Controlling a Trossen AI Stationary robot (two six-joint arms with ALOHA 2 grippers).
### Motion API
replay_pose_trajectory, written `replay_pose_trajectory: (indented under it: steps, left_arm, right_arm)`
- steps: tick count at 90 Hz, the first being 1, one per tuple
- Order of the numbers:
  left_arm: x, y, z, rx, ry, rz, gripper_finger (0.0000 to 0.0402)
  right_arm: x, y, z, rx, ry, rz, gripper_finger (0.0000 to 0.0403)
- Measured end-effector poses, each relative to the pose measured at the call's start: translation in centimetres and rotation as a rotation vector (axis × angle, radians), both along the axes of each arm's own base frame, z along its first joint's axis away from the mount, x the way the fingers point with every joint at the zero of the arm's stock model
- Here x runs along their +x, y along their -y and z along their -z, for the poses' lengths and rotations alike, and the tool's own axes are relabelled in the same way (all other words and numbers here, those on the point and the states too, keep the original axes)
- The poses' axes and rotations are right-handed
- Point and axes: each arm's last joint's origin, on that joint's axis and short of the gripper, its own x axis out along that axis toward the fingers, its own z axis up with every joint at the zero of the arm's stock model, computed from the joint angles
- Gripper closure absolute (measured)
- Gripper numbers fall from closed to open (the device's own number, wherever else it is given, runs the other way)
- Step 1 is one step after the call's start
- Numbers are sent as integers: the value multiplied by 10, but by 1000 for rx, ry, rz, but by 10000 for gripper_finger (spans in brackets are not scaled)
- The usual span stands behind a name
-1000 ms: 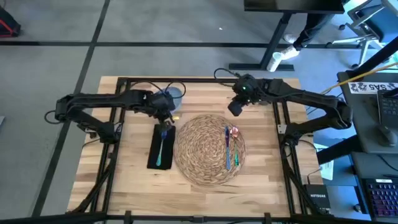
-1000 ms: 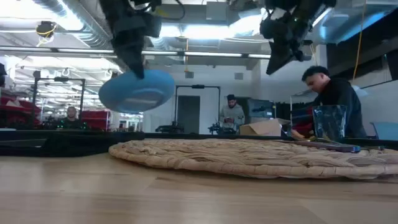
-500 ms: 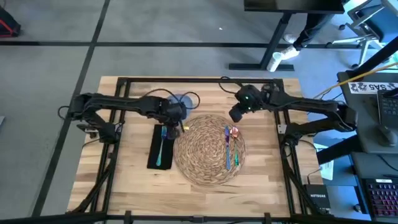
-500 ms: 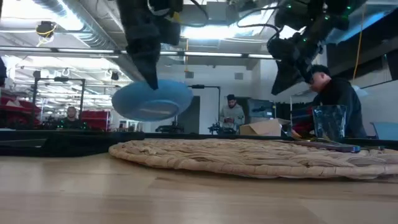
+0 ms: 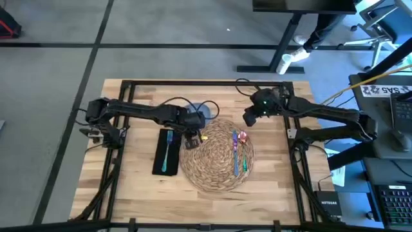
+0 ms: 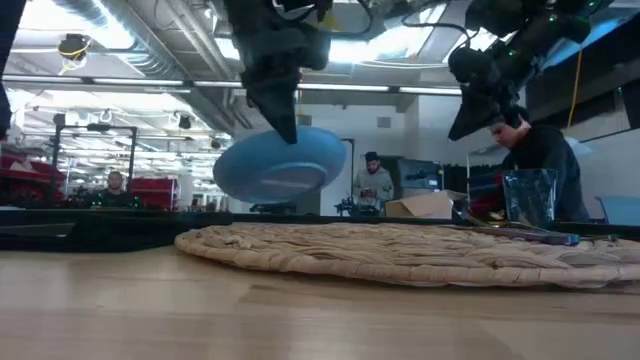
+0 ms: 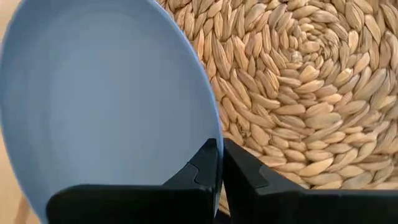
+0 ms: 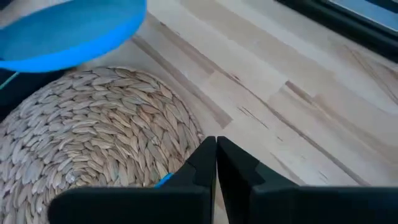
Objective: Set table place
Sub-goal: Put the blue plate on top of the brown placemat
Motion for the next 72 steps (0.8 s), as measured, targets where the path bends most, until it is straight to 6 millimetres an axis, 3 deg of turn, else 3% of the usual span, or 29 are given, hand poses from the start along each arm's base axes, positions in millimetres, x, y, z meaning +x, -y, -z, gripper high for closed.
replay_pose_trajectory:
  steps: [33,52,72]
  left_arm:
    - [1,32,0,-59,31,-44,401]
    - [7,59,-4,-90,125,-1,401]
    - [13,72,-9,-117,227,21,401]
  right_arm:
    - [-7,-3,-3,6,-8,2,403]
    - [-12,-4,-7,-3,-1,36,403]
    - [-16,-5,-8,5,5,57,403]
